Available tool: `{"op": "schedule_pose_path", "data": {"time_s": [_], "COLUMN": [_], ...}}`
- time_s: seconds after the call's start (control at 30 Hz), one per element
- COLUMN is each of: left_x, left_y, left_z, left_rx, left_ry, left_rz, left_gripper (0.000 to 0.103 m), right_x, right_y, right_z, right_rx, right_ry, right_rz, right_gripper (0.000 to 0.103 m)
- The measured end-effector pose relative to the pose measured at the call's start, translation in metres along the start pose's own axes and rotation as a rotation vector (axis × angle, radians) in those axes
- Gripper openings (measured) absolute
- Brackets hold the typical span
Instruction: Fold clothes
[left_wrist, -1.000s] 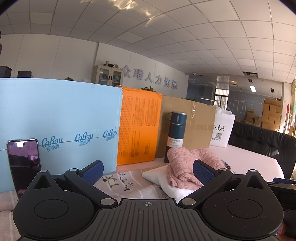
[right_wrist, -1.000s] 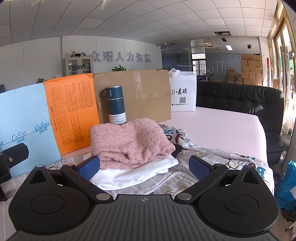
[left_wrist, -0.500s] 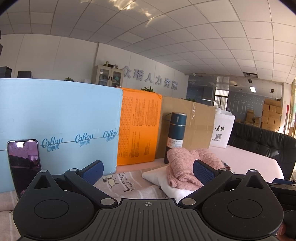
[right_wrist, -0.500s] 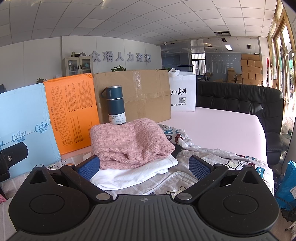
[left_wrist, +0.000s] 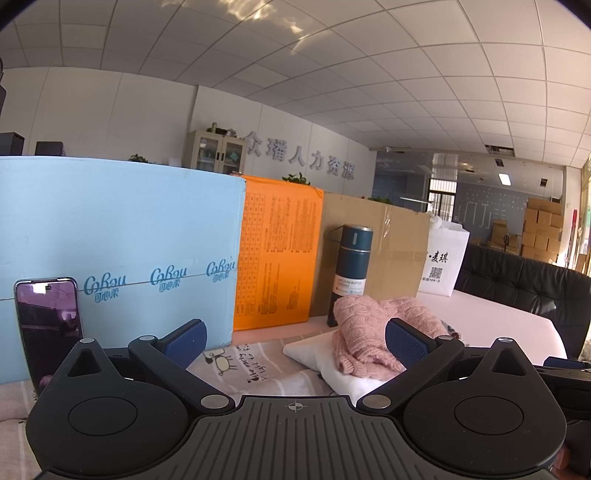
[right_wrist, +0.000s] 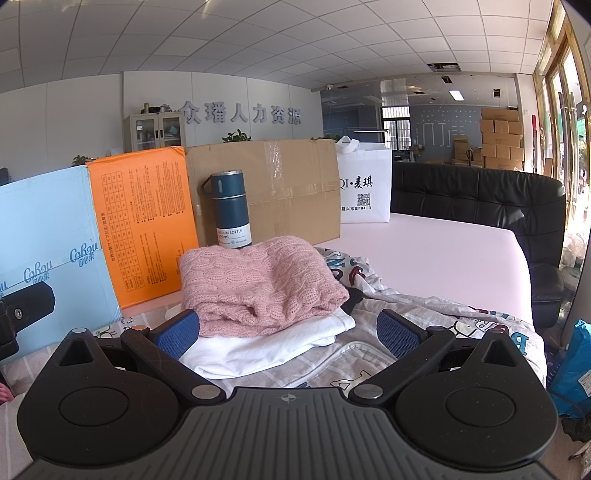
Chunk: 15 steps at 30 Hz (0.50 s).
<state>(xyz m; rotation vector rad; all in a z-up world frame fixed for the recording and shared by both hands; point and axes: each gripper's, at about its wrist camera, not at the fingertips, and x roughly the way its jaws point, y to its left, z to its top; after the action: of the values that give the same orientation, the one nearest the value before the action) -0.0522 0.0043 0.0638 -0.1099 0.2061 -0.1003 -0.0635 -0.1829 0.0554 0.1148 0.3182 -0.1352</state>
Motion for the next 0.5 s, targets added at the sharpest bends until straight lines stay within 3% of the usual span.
{"op": "schedule_pose_path", "data": {"time_s": [0.5], "left_x": [-0.0006], "left_y": [-0.0009], "left_z": [0.0004], "left_rx": [0.001], "left_ry": [-0.001], "left_rz": [-0.001], "left_gripper": [0.103], "right_x": [-0.0001], "right_y": [0.0009], "right_z": [0.0001], "right_rx": [-0.004], "right_ry": [0.003], "right_rz": [0.000], "right_gripper": [0.103]}}
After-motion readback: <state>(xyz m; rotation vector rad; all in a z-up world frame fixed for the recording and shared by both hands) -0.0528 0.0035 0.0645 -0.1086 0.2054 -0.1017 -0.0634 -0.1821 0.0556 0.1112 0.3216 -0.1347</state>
